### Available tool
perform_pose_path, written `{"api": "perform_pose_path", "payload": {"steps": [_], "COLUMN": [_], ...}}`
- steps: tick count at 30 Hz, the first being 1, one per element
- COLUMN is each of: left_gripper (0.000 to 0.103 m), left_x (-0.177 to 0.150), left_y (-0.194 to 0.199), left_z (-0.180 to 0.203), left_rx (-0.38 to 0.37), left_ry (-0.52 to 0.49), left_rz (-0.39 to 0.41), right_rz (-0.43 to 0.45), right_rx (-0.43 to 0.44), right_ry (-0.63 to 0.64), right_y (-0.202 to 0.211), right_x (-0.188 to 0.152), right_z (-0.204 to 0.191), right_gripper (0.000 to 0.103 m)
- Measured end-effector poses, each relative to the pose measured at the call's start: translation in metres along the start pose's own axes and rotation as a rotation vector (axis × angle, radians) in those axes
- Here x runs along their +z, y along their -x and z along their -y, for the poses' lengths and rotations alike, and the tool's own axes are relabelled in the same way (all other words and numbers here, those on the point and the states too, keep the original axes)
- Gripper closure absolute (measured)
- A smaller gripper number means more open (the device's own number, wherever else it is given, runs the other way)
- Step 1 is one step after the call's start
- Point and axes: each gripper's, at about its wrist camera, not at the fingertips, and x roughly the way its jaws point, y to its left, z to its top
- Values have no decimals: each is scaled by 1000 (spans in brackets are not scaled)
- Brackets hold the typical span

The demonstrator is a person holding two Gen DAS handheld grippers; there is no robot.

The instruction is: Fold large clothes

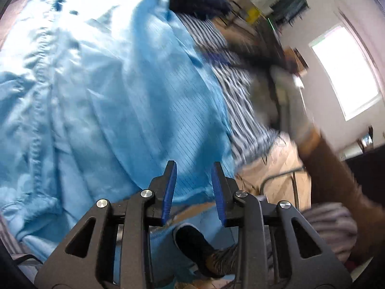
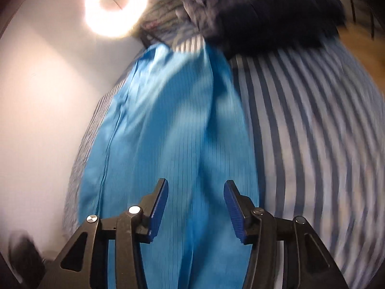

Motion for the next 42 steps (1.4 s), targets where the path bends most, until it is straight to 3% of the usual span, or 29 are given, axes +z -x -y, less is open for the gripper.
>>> {"api": "perform_pose_path", "payload": {"steps": [4,8,9,13,15,20,25,28,30,31,34,36,38,42], "left_gripper": [74,73,73,73,73,73,73,73,73,73,73,73,73,73], "left_x": [12,16,15,11,8,6,8,10,12,10,8,6,4,4], "left_y": [13,8,4,-22,-36,-55,-64,-63,-62,-58,-49,-46,-47,-56], "left_z": [-21,-54,-61,-76,-74,-59,-48,-45,-39,-41,-35,-34,-37,-38], "left_rx": [66,124,127,132,175,207,209,213,226,224,209,199,187,200], "left_ry": [54,158,184,229,215,149,112,121,112,105,82,74,91,84], "left_rz": [68,75,66,10,-19,-49,-64,-62,-46,-42,-21,-21,-26,-48], "right_rz": [-12,-27,-30,10,29,93,28,-19,-10,8,52,33,-4,-59], "right_rx": [61,120,127,76,55,-12,-36,-82,-155,-169,-147,-116,-90,-143], "right_ry": [-31,-62,-62,-26,-1,27,-14,10,66,85,104,96,77,57], "right_y": [6,6,3,3,9,48,39,28,30,32,44,44,37,19], "right_x": [-43,-68,-71,-78,-81,-98,-97,-96,-92,-89,-79,-75,-75,-82], "right_z": [5,8,7,-3,-7,-5,10,8,0,-3,-8,-6,-3,4], "right_gripper": [52,53,57,98,103,103,102,94,81,79,79,76,58,55]}}
